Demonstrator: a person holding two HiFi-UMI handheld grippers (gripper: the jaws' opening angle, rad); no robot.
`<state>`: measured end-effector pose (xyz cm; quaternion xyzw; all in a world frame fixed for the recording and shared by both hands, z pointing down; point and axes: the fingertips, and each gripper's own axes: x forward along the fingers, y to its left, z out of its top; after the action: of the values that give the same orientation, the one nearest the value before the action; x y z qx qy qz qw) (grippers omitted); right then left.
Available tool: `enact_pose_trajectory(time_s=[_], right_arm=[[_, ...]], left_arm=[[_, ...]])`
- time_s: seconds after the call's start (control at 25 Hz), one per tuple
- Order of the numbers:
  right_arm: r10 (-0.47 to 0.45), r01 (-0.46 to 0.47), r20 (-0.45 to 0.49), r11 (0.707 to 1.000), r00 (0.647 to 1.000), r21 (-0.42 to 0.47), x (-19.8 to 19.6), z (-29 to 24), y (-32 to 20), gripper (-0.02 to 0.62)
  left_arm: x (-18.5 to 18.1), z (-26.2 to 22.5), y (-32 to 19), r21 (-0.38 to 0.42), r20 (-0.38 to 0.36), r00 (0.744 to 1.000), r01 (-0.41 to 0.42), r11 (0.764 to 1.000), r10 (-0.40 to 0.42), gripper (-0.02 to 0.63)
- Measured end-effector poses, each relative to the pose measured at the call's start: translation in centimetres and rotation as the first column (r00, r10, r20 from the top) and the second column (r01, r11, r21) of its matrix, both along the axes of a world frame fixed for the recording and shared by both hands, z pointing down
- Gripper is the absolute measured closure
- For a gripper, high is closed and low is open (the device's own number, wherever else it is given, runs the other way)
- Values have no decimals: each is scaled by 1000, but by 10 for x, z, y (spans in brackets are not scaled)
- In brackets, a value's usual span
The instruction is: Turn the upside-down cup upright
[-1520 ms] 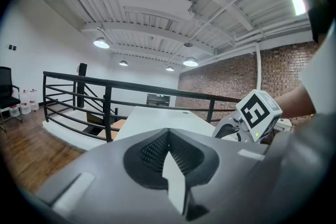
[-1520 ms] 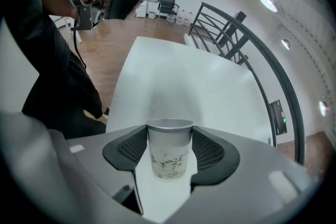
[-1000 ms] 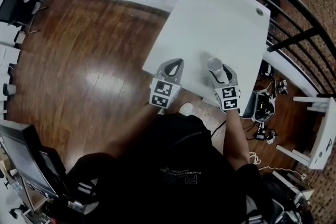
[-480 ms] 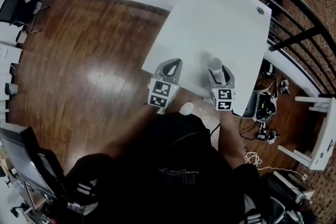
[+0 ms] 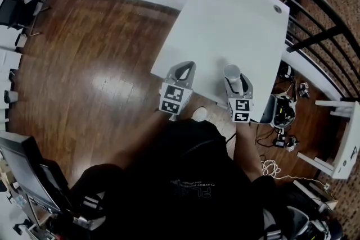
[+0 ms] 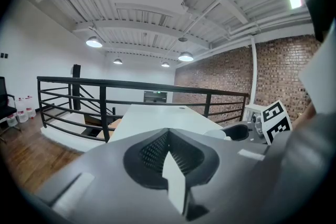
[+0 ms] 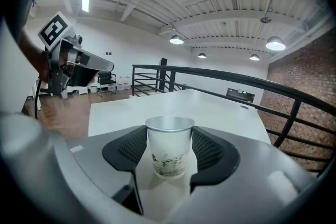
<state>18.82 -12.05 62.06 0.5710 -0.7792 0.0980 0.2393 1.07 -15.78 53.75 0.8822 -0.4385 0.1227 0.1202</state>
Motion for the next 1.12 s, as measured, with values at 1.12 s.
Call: enact_pose_trajectory(time_s=[1.12], right_arm=[[148,-149,37,989,988,20,32,-13,33,255]], left_arm=[[11,2,8,3,-4,998,-55,998,55,608]])
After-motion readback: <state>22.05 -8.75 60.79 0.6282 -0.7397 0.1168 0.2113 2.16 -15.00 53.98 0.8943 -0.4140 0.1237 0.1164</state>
